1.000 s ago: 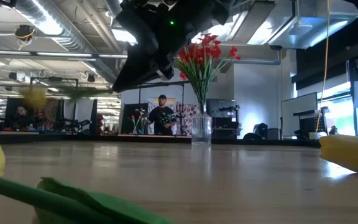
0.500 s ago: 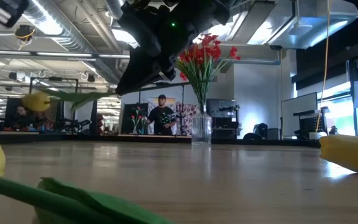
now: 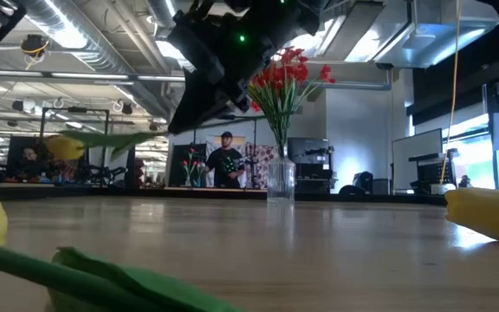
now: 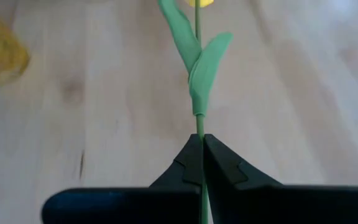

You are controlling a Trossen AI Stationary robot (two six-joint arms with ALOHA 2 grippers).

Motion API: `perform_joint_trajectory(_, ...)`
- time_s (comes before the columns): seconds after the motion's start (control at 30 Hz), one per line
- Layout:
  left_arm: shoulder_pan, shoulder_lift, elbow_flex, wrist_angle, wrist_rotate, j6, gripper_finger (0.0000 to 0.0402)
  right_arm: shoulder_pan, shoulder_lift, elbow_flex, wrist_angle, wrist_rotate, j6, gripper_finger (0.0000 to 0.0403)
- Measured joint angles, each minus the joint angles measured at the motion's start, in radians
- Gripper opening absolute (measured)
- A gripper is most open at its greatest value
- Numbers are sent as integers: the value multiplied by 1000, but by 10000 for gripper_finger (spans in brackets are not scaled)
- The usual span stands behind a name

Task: Sort flowers into vase by color
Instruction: Put the blue flower into the yellow vase, then put the top right yellow flower into the red vase

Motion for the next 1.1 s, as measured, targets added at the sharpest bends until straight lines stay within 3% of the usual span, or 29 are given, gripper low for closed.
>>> perform_joint_trajectory(0.1,1,1,62,-95,-67,-2,188,1,-32,0,6,64,-8,2)
perform_joint_trajectory(0.27,1,-2,108,-240,-82,-24,188,1,-75,2,33,130,-41,2)
perform_joint_trajectory(0.43,0,-2,114,-292,-126,-21,188,1,-102,2,200,156,-54,2)
perform_joint_trajectory(0.53,1,-2,115,-312,-246,-23,188,-7,-114,0,274,173,-81,2)
perform_joint_trajectory(0.63,1,-4,115,-380,-447,-72,188,-22,-115,0,314,241,-87,2)
perform_joint_trajectory(0.77,9,-4,131,-408,-600,-158,188,-53,-112,-12,409,259,-94,2)
perform_joint_trajectory(0.83,13,-14,131,-418,-693,-228,188,-61,-110,-72,572,257,-98,2)
perform_joint_trajectory(0.93,17,-26,130,-420,-813,-337,188,-59,-107,-225,985,210,-146,2)
perform_joint_trajectory(1.03,17,-23,104,-302,-911,-355,188,-63,-110,-429,1432,155,-160,2)
perform_joint_trajectory(1.1,17,-23,70,-149,-946,-286,188,-68,-108,-557,1622,110,-162,2)
